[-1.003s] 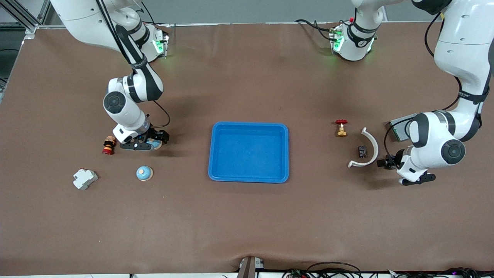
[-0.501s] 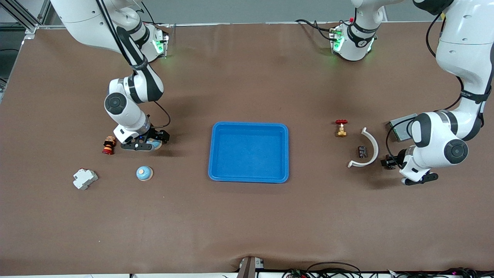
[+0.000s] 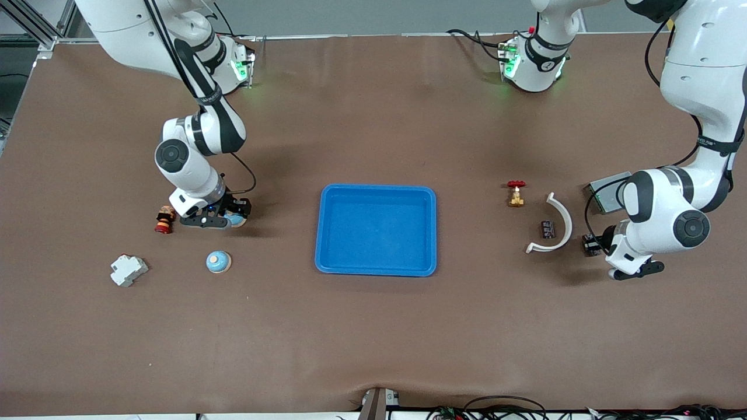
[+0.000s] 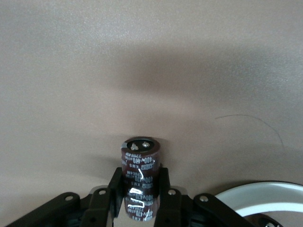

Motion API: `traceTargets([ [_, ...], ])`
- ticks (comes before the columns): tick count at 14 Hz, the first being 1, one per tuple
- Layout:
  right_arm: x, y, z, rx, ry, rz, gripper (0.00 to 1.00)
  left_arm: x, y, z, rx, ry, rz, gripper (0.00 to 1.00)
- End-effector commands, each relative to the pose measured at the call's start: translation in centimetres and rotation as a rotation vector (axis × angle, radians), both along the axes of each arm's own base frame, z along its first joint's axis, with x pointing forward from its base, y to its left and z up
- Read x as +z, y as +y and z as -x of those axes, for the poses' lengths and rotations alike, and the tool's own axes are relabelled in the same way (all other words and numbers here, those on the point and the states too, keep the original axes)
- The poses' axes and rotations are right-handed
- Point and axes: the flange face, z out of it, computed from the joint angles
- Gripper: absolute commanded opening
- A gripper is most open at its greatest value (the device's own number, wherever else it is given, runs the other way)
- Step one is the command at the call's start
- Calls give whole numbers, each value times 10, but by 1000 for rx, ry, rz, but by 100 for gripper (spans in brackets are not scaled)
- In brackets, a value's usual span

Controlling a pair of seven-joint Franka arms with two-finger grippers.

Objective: Place electrolytic capacitor and blue bell in tray
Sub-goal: 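Close the right gripper on the bell while the left gripper grasps the capacitor, then carry the bell and capacitor over the blue tray with both grippers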

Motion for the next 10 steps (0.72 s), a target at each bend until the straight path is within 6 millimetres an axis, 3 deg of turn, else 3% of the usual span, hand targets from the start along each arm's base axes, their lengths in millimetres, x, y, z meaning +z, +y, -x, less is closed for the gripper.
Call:
traceTargets([
  [1, 0, 5, -2, -9, -8, -8, 0, 8, 0, -3, 5, -14, -14, 1],
  [4, 13, 31, -10, 33, -38, -23, 0, 34, 1, -11, 9, -38, -16, 0],
  [7, 32, 85, -15, 6, -62, -42, 0, 80, -4, -28, 22, 18, -22, 0],
  [10, 58, 139, -20, -39, 7, -27, 0, 126, -41, -47, 141, 42, -30, 0],
])
